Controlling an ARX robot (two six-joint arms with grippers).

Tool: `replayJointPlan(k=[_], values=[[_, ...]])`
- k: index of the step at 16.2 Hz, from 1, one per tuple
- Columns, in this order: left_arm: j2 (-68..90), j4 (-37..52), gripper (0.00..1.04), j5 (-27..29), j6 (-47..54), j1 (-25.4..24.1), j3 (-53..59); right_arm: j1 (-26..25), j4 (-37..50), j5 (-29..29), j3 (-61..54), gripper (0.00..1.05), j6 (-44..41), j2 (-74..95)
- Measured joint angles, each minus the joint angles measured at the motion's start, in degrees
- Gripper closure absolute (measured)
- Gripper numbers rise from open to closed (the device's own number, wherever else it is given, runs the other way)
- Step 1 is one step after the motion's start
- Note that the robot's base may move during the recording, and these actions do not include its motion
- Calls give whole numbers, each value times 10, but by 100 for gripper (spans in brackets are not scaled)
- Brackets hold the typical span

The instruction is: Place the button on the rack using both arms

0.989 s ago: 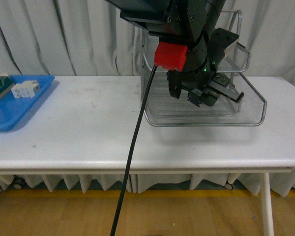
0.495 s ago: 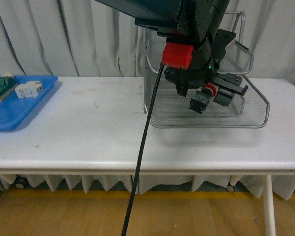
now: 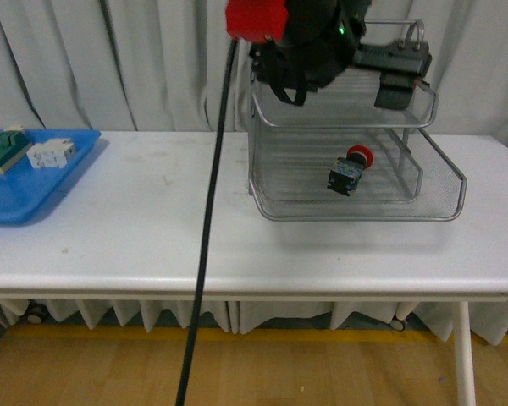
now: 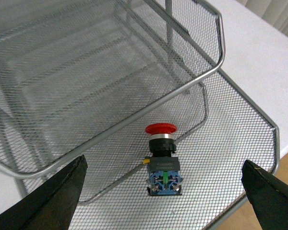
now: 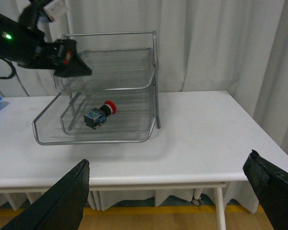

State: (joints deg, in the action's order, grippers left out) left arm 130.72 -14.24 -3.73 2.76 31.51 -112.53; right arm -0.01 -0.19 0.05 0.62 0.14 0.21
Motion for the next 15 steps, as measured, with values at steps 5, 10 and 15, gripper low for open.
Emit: replayJointPlan(k=[5, 10, 15], values=[[-206, 200, 7, -21, -55, -53, 291, 0, 0, 0, 0, 6, 0, 0], [-453, 528, 43, 210, -38, -146, 614, 0, 0, 0, 0, 6, 0, 0], [-567, 605, 98, 149, -38, -200, 864, 0, 0, 0, 0, 6, 0, 0]])
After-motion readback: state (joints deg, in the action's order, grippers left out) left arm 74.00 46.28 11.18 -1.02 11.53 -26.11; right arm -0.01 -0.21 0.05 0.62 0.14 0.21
